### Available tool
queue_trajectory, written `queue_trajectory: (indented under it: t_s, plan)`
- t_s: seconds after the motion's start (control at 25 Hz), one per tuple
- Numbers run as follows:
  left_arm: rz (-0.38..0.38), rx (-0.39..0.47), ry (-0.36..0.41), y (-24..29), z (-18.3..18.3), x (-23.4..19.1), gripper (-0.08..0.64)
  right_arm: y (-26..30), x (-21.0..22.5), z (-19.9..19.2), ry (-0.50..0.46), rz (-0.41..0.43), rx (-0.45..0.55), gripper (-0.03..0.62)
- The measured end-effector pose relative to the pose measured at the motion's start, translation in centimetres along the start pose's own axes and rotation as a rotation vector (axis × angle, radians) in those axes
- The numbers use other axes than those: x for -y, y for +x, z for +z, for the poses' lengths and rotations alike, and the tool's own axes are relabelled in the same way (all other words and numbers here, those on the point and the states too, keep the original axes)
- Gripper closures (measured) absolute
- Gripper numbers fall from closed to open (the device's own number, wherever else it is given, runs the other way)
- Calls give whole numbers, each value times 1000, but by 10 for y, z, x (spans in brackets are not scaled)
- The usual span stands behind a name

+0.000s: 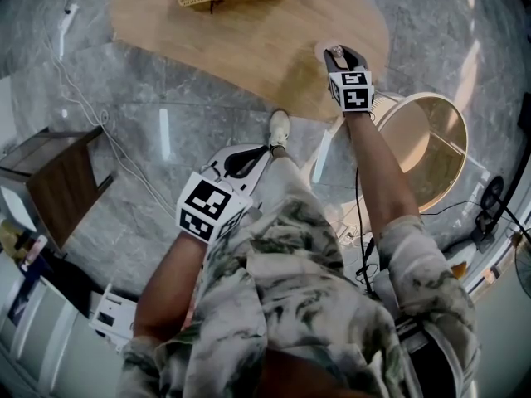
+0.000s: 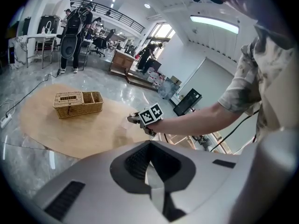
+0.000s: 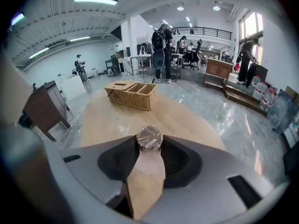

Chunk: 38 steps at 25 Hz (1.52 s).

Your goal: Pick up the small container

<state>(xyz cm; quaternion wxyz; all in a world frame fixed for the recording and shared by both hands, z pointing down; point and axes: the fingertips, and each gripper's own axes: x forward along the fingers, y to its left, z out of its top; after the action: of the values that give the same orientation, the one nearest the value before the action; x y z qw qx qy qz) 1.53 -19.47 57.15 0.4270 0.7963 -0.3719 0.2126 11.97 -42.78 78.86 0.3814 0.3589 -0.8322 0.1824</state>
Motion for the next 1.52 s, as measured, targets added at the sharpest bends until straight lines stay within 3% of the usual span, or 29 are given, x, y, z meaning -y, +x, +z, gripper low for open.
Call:
queue_trajectory:
  t_s: [1.04, 1.52]
  plan:
    - [-56, 70, 83, -80, -14, 44, 538, -139, -74, 80, -62, 47, 57, 433]
    - [-88, 88, 103, -126, -36, 60, 538, -214, -128, 121, -75, 112, 90, 434]
